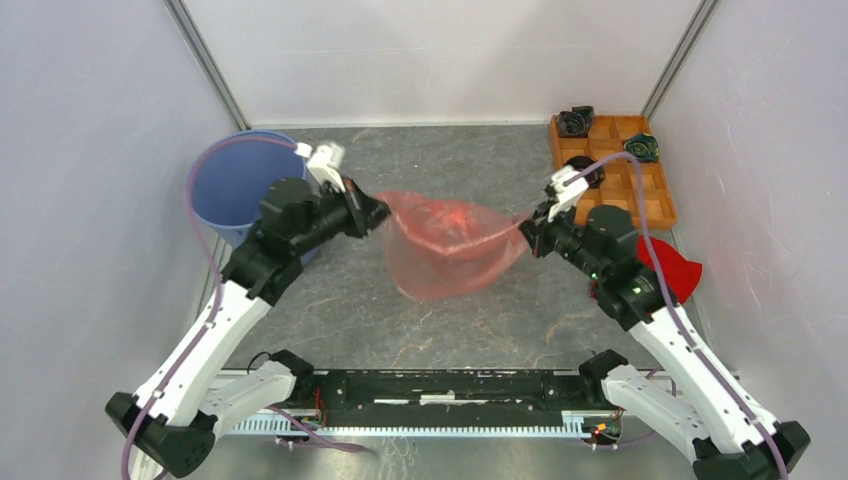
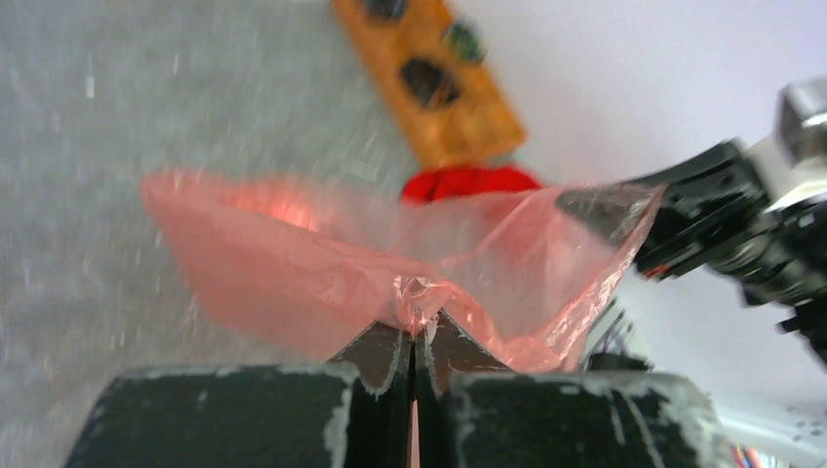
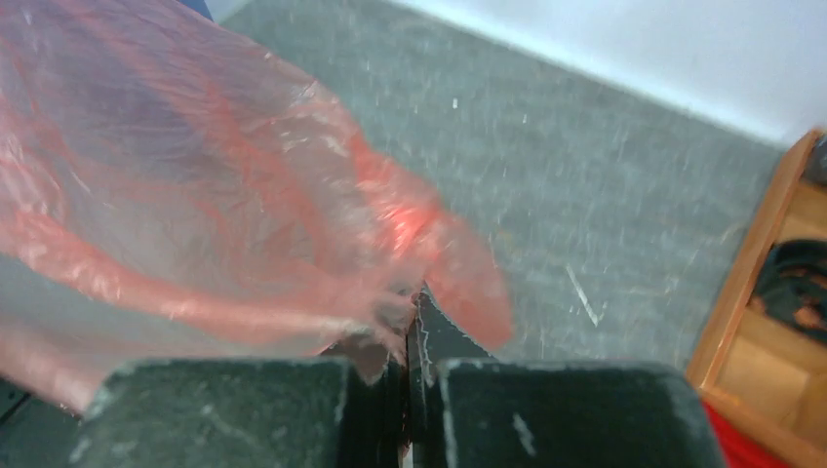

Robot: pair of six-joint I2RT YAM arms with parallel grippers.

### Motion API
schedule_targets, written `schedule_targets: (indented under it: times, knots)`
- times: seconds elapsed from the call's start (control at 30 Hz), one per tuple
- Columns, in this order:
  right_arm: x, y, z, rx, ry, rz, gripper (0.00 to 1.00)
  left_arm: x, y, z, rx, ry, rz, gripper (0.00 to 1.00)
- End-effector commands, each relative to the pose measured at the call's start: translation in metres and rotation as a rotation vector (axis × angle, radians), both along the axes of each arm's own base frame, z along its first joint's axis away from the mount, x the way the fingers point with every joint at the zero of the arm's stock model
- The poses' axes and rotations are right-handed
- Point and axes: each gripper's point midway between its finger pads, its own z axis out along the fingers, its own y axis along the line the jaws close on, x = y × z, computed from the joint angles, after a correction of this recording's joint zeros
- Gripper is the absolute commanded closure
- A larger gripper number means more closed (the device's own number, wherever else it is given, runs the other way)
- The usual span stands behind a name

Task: Put the trash bags into the trash bin

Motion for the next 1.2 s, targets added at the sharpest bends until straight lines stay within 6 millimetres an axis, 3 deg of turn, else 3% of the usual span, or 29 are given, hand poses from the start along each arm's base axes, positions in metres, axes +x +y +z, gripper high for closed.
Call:
schedule_targets:
  times: [0.0, 0.1, 0.17, 0.27, 0.37, 0.47, 0.63, 0.83, 1.03, 1.17]
  knots:
    - [-0.003, -0.006, -0.008, -0.001, -0.026, -0.018, 0.99, 0.004, 0.004, 0.011, -0.011, -0.076, 0.022, 0.98]
    - [-0.01, -0.01, -0.048, -0.021, 0.072, -0.035, 0.99, -0.001, 0.001, -0.035, 0.034, 0.037, -0.008, 0.98]
    - [-0.014, -0.01, -0.049, -0.019, 0.079, -0.029, 0.99, -0.007, 0.0, -0.043, 0.045, 0.057, -0.03, 0.98]
    - [-0.015, -0.005, -0.031, -0.007, 0.035, 0.01, 0.99, -0.013, -0.004, -0.021, 0.021, 0.006, -0.076, 0.98]
    - [-0.015, 0.014, -0.013, 0.046, 0.013, 0.1, 0.99, -0.02, -0.018, 0.014, -0.053, -0.059, -0.167, 0.98]
    - [-0.015, 0.039, -0.003, 0.121, 0.03, 0.208, 0.99, -0.021, -0.032, 0.023, -0.103, -0.054, -0.211, 0.98]
    - [-0.014, 0.055, 0.009, 0.217, 0.05, 0.255, 0.95, -0.023, -0.051, 0.023, -0.139, -0.02, -0.251, 0.98]
    - [-0.033, 0.074, 0.03, 0.378, 0.046, 0.369, 0.78, -0.02, -0.079, 0.02, -0.14, 0.013, -0.273, 0.98]
    - [-0.047, 0.092, 0.031, 0.413, 0.089, 0.433, 0.58, -0.019, -0.101, 0.017, -0.144, 0.03, -0.305, 0.98]
    - [-0.051, 0.096, 0.031, 0.424, 0.112, 0.427, 0.34, -0.013, -0.108, 0.016, -0.137, 0.033, -0.294, 0.98]
